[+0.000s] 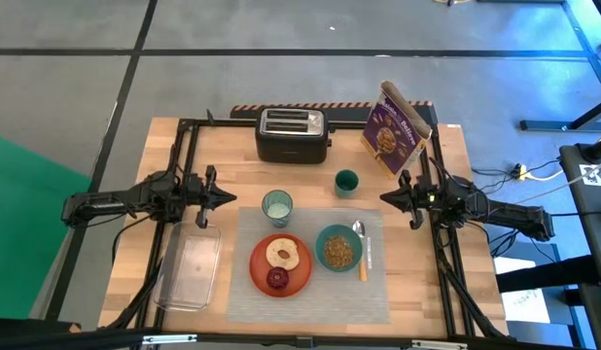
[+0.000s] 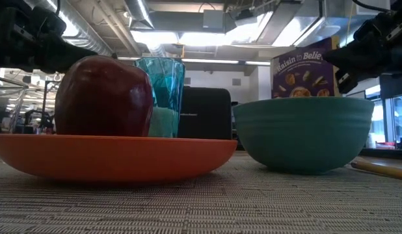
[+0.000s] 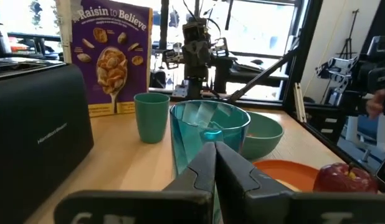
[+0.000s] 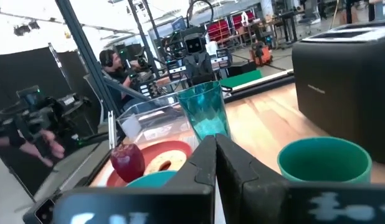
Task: Arrange a breakfast setting
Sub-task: Return to Home Position
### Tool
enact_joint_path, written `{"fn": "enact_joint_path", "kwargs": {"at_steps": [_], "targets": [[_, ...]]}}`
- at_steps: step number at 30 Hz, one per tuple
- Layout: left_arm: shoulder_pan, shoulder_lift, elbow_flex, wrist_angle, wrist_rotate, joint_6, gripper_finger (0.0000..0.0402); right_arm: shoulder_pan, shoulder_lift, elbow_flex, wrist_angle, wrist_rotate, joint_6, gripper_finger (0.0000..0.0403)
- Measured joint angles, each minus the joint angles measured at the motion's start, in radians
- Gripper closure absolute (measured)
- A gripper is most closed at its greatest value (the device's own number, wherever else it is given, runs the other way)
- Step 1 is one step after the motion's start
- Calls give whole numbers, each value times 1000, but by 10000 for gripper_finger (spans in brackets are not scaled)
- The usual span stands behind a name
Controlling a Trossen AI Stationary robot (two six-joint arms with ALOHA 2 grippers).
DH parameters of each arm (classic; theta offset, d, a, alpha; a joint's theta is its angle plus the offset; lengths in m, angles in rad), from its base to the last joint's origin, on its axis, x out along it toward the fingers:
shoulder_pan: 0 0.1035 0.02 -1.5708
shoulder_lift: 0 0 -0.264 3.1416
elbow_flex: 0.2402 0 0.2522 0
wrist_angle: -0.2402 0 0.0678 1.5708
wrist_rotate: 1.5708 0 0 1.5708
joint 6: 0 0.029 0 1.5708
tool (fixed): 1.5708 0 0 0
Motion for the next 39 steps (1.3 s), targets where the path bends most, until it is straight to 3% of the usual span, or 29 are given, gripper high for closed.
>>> {"fn": "enact_joint_path", "kwargs": {"at_steps": [39], "targets": [[0, 0, 0, 2, 0, 4, 401, 0, 0, 0, -2, -1, 19, 402]]}}
